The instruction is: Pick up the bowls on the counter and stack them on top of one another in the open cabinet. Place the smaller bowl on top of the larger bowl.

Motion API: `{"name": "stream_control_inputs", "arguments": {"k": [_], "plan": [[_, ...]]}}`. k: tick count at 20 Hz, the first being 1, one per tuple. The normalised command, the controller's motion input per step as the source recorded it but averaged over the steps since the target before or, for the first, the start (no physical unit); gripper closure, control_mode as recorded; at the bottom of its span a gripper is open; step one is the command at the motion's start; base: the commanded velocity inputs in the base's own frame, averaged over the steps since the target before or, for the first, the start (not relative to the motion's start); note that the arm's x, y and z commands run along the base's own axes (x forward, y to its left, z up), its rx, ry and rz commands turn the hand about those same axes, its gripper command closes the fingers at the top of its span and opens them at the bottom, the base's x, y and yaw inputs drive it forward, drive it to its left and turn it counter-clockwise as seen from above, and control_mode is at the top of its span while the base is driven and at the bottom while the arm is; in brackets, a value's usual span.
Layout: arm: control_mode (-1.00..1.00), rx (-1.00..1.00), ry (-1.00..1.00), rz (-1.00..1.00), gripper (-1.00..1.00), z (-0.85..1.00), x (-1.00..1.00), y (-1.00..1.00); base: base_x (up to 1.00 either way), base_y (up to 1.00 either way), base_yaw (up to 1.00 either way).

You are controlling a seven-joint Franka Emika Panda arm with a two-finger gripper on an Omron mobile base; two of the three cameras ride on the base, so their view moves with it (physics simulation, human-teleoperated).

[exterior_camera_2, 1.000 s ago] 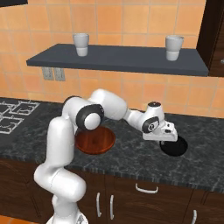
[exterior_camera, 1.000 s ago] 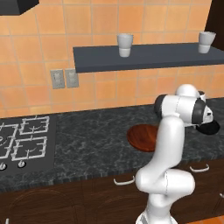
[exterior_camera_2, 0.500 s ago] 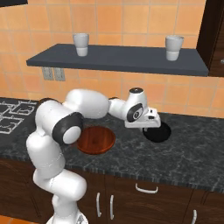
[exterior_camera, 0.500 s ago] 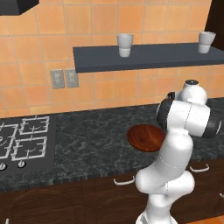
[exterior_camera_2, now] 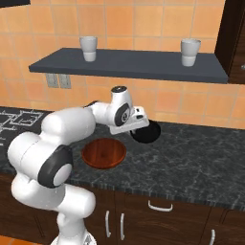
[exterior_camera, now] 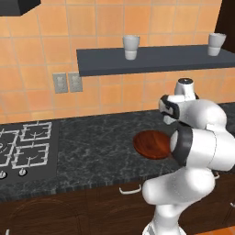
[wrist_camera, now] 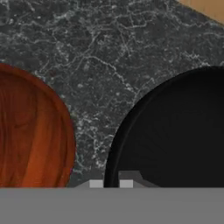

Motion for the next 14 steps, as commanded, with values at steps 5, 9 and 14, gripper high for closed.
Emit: {"name": "stream_control_inputs", "arguments": {"k": [5, 9, 14], "plan": [[-1.0, 0.0, 0.07, 0.33, 1.0, -0.05, -0.11, 1.0, 0.0, 0.0, 0.0], [-1.0, 0.0, 0.09, 0.33, 1.0, -0.21, -0.18, 1.0, 0.0, 0.0, 0.0], [-1.0, -0.08, 0.02, 0.32, 1.0, -0.27, -0.65, 0.93, 0.0, 0.0, 0.0]]}}
